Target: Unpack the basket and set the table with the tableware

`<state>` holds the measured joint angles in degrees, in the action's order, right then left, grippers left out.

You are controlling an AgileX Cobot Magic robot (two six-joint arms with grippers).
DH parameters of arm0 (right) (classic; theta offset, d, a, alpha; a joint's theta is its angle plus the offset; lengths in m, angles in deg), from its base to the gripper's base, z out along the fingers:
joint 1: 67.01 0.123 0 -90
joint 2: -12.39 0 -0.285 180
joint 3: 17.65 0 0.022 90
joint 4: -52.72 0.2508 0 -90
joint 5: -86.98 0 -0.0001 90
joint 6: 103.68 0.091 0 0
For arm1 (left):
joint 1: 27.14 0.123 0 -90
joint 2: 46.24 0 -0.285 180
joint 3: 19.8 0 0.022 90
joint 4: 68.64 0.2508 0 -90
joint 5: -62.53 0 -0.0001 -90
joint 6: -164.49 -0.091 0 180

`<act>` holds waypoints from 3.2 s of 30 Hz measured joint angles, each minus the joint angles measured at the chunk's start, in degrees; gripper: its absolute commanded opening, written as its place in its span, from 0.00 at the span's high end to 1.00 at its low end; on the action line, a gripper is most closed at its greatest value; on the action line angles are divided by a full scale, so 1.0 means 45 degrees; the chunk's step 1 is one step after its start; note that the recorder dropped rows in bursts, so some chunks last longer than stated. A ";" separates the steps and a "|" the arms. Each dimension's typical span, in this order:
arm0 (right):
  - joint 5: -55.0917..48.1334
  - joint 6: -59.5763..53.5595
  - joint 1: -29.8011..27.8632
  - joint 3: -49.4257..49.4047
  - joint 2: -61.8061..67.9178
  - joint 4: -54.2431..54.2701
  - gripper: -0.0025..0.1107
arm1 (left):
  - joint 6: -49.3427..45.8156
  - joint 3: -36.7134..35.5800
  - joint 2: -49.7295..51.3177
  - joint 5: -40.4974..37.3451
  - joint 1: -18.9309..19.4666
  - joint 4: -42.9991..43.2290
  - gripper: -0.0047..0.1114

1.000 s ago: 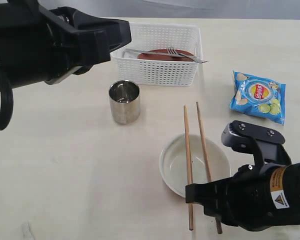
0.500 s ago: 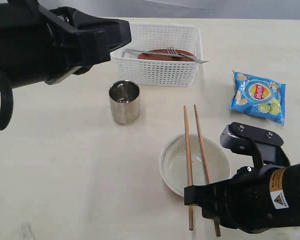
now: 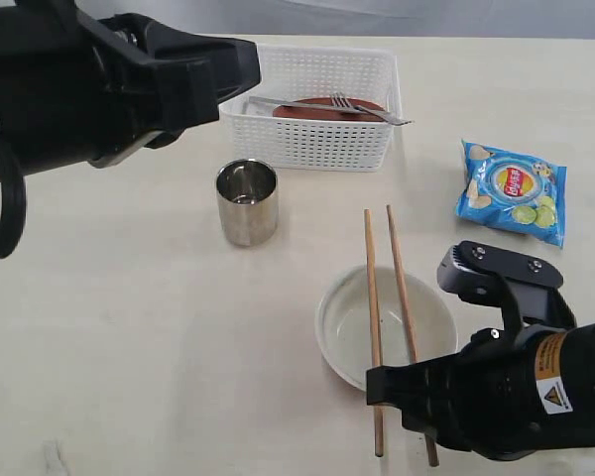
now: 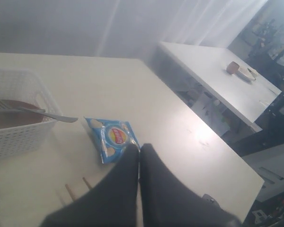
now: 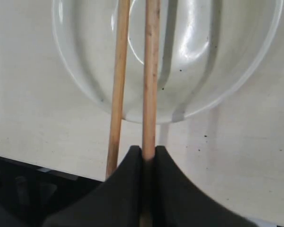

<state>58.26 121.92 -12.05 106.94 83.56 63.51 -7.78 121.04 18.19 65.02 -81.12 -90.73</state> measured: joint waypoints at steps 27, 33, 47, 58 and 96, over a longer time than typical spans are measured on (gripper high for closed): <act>0.0635 -0.0606 0.0000 0.0023 0.1206 0.0394 0.98 | 0.0000 0.0000 0.0000 0.0049 0.0000 -0.0049 0.96; 0.0635 -0.0606 0.0000 0.0023 0.1206 0.0394 0.98 | 0.0000 0.0000 0.0000 0.0049 0.0000 -0.0049 0.96; 0.0635 -0.0657 0.0000 0.0023 0.1206 0.0394 0.98 | 0.0000 0.0000 0.0000 0.0049 0.0000 -0.0049 0.96; 0.0635 -0.0657 0.0000 0.0023 0.1206 0.0394 0.97 | 0.0027 0.0000 0.0000 0.0049 0.0000 -0.0049 0.96; 0.0639 -0.0633 0.0000 0.0115 0.0967 0.0394 0.70 | 0.0047 0.0000 0.0000 0.0165 0.0000 -0.0049 0.96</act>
<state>61.14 119.08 -12.05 107.46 87.91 65.28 -7.57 121.04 18.19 65.76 -81.12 -90.95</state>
